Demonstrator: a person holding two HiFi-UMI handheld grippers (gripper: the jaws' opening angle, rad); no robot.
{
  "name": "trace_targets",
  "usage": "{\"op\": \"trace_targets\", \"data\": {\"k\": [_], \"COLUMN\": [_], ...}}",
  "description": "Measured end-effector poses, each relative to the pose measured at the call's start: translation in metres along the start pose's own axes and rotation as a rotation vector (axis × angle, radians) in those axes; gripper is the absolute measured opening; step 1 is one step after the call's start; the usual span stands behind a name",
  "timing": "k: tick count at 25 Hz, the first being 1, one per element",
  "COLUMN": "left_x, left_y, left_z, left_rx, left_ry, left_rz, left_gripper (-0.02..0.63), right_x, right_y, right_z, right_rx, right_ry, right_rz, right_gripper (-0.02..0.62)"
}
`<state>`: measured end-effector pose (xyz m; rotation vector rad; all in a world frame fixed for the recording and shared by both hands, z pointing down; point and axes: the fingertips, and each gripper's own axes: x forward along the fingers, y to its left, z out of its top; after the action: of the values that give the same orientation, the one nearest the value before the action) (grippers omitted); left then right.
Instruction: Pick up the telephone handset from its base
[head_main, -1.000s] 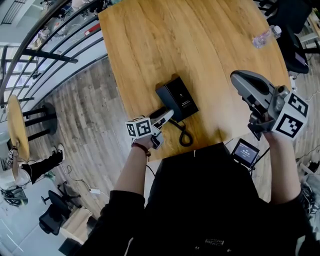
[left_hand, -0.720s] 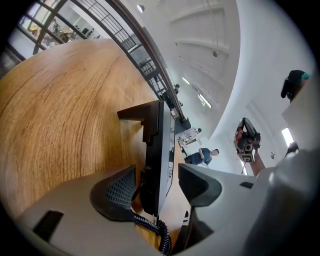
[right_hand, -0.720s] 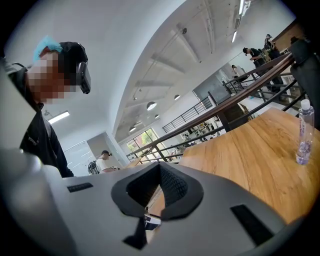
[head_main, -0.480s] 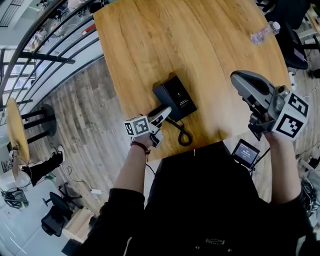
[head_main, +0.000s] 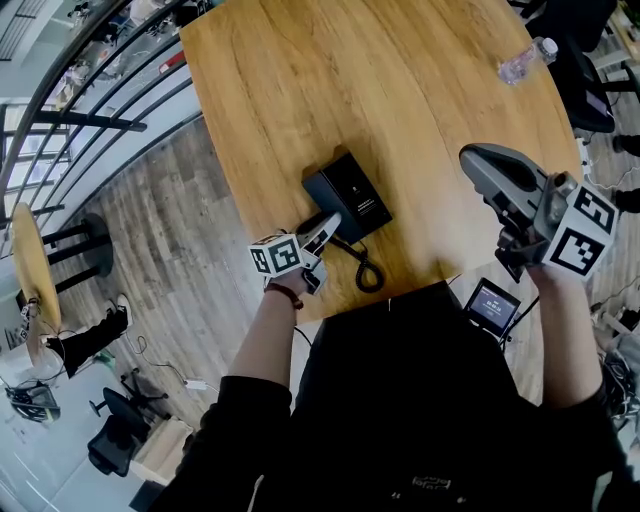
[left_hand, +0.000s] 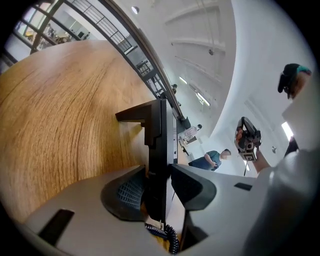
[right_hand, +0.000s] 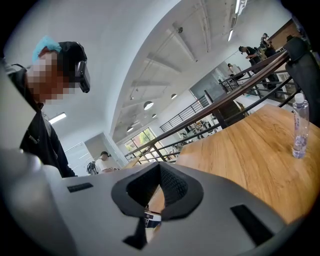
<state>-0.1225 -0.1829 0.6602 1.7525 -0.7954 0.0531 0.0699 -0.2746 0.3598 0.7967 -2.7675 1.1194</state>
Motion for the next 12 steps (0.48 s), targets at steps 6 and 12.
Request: {"op": "trace_targets", "data": {"k": [6, 12], "left_x": [-0.0023, -0.0033], "left_y": [-0.0024, -0.0068], "left_z": [0.0009, 0.0028], "left_rx": [0.022, 0.034], "left_ry": [-0.022, -0.026], "left_rz": [0.005, -0.013], "left_gripper": [0.146, 0.117], "right_x": [-0.0001, 0.0001], "right_y": [-0.0017, -0.0011], "right_z": [-0.0020, -0.0017], "right_rx": [0.015, 0.016], "right_ry": [-0.002, -0.005], "right_rz": [0.001, 0.005], "right_gripper": [0.017, 0.017]}}
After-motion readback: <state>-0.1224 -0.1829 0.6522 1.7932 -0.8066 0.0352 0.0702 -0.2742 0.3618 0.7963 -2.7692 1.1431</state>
